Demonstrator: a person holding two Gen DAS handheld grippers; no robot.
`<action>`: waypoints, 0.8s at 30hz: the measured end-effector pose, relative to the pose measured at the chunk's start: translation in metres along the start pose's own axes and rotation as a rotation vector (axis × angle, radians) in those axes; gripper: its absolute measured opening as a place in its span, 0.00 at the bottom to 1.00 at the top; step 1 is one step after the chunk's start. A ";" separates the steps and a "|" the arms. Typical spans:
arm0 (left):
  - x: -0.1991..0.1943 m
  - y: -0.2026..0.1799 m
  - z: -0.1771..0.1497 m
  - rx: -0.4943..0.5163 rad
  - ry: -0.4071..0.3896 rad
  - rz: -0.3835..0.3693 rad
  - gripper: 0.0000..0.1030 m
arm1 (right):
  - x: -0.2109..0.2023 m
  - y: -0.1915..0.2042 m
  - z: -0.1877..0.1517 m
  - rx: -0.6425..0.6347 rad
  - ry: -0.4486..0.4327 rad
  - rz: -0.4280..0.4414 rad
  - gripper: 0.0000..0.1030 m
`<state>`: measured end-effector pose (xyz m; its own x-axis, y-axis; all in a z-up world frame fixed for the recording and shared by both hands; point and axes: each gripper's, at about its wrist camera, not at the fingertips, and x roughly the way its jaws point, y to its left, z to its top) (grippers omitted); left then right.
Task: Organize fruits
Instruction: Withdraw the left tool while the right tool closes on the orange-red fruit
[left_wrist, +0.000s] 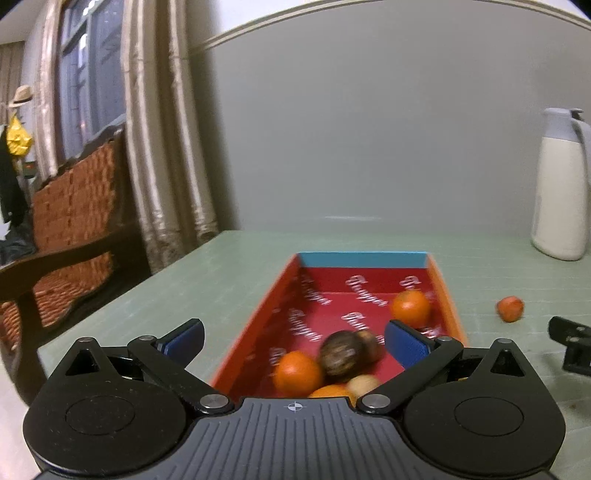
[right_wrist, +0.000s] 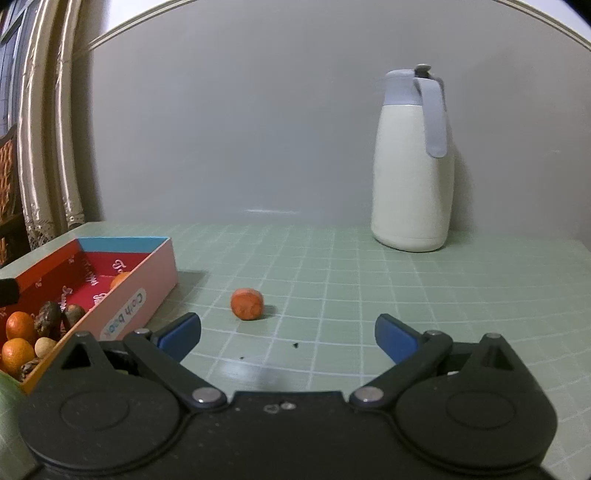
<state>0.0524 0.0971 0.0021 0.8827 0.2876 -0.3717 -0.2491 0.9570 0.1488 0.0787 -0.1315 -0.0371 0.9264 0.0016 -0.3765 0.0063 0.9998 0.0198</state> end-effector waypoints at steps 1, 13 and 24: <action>0.000 0.004 -0.003 -0.003 0.000 0.010 1.00 | 0.001 0.002 0.000 -0.002 0.005 0.005 0.98; 0.011 0.053 -0.028 -0.142 0.067 0.076 1.00 | 0.019 0.017 0.001 -0.021 0.077 0.027 0.96; 0.013 0.083 -0.036 -0.194 0.073 0.117 1.00 | 0.064 0.033 0.017 0.011 0.168 0.035 0.89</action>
<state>0.0289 0.1819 -0.0239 0.8140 0.3920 -0.4286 -0.4261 0.9045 0.0181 0.1445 -0.0983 -0.0450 0.8504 0.0412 -0.5245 -0.0203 0.9988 0.0455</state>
